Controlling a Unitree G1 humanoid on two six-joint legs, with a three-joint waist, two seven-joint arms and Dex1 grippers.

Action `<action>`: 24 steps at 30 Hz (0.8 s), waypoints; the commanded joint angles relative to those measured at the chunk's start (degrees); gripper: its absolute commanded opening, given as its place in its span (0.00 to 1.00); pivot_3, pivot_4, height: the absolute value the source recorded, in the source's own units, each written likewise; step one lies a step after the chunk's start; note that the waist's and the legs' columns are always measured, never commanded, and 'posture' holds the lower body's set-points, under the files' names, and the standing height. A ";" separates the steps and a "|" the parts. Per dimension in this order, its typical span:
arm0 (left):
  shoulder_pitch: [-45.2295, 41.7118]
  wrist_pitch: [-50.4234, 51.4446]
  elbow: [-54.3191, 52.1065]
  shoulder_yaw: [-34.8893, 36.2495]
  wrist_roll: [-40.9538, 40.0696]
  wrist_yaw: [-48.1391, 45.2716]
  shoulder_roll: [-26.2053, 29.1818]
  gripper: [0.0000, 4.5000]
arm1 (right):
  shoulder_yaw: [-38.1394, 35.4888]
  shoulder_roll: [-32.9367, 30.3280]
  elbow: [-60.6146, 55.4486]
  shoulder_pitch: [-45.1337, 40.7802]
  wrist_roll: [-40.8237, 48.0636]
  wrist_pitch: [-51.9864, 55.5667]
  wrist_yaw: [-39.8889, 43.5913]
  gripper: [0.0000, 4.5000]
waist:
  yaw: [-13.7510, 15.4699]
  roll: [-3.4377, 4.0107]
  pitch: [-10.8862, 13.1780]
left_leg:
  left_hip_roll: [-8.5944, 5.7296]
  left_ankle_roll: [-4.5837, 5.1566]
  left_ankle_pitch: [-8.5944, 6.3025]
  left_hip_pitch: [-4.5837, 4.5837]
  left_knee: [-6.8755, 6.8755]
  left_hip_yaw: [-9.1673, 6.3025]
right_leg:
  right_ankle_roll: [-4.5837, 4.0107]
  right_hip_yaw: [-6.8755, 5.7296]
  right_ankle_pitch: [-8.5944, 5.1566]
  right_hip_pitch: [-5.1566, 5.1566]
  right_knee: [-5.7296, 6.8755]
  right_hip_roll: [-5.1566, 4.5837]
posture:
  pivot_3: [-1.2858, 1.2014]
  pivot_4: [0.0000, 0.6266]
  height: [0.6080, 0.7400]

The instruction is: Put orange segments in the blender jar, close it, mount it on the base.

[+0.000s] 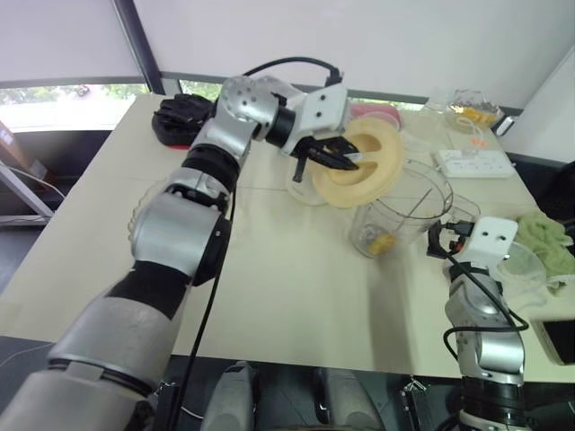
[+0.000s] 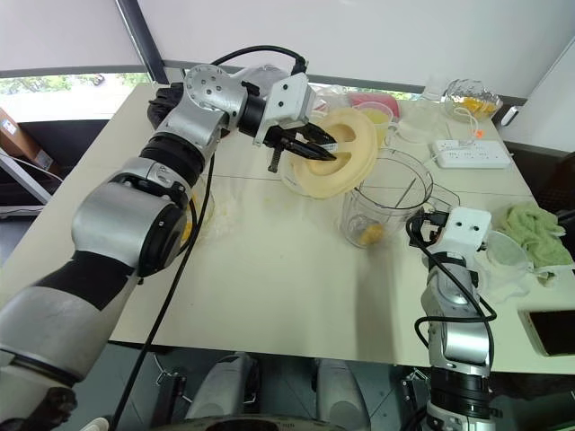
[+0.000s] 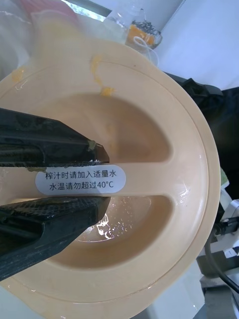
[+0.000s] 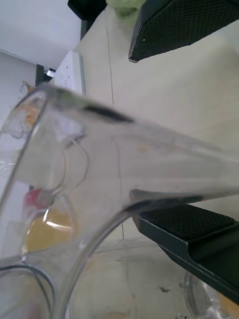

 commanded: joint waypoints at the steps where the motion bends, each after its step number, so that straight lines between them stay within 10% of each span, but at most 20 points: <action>1: -2.27 -0.59 -0.78 0.66 -0.73 0.10 -0.37 0.05 | -0.78 0.93 0.18 -1.36 -0.89 -1.95 -0.33 0.80 | -0.01 0.00 0.00 | 0.00 0.00 0.00 0.00 0.00 0.00 | 0.01 0.00 0.00 0.00 0.00 0.00 | 0.52 0.24 1.00; 6: -2.71 -0.43 -0.66 0.63 -0.64 0.31 -0.85 0.05 | -0.69 1.49 0.19 -1.68 -1.34 -2.20 0.04 0.23 | 0.02 0.05 -0.01 | 0.00 0.00 0.00 -0.01 -0.01 0.00 | 0.02 0.00 0.00 -0.01 0.00 0.00 | 0.52 0.24 1.00; 24: -9.59 4.14 1.67 -0.64 1.26 -2.44 -4.96 0.05 | 2.03 6.98 -9.79 -0.45 1.27 3.20 1.85 0.23 | -0.25 0.09 0.01 | -0.03 0.04 -0.03 -0.04 -0.08 -0.01 | 0.07 0.01 -0.03 -0.09 0.03 0.01 | 0.52 0.24 1.00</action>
